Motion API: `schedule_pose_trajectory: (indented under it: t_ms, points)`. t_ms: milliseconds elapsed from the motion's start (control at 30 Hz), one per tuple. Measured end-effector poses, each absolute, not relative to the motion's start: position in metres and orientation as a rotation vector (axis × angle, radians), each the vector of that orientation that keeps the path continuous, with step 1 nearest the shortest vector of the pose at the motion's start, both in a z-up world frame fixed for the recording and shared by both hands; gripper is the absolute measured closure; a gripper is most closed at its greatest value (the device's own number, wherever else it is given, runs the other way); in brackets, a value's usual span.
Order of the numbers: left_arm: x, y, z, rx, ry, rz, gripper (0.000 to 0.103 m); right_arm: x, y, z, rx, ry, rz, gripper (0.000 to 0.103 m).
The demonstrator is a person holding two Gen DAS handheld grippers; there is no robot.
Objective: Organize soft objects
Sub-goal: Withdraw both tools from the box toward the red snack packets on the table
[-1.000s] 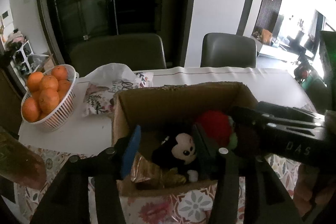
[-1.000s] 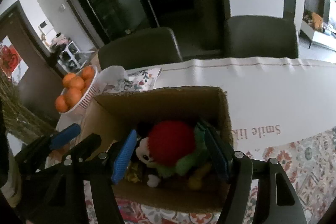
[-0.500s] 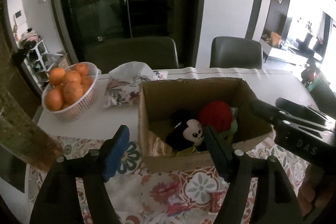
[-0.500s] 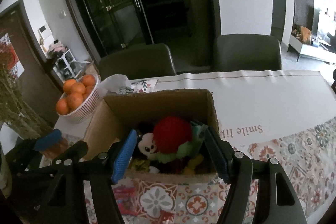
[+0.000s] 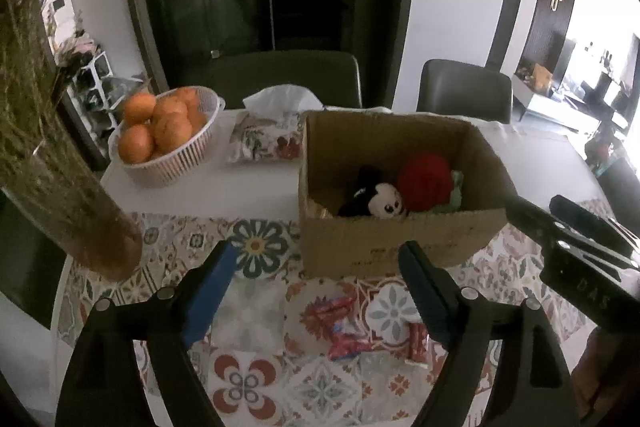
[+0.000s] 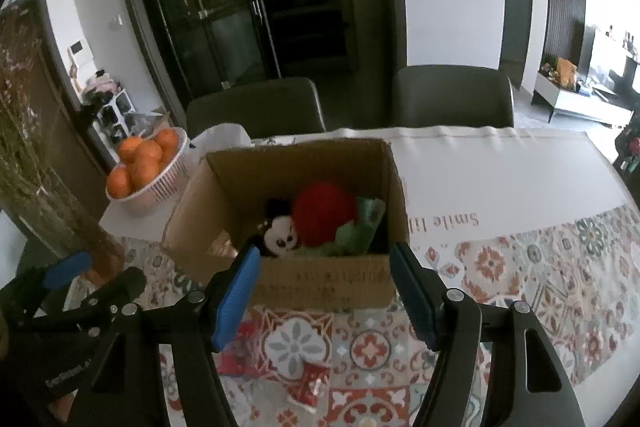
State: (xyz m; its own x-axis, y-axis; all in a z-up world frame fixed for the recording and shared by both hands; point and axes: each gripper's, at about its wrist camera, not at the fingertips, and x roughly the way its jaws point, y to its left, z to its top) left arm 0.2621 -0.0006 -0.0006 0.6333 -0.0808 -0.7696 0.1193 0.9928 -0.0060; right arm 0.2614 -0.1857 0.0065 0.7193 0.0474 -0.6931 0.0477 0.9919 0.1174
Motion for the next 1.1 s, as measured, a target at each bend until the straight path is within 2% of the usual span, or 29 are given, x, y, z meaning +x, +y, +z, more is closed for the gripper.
schedule_pose_trajectory:
  t_ms: [1100]
  points:
    - [0.247, 0.007, -0.086, 0.057, 1.089, -0.15, 0.017, 0.204, -0.169, -0.094, 0.238, 0.977, -0.067, 0.035]
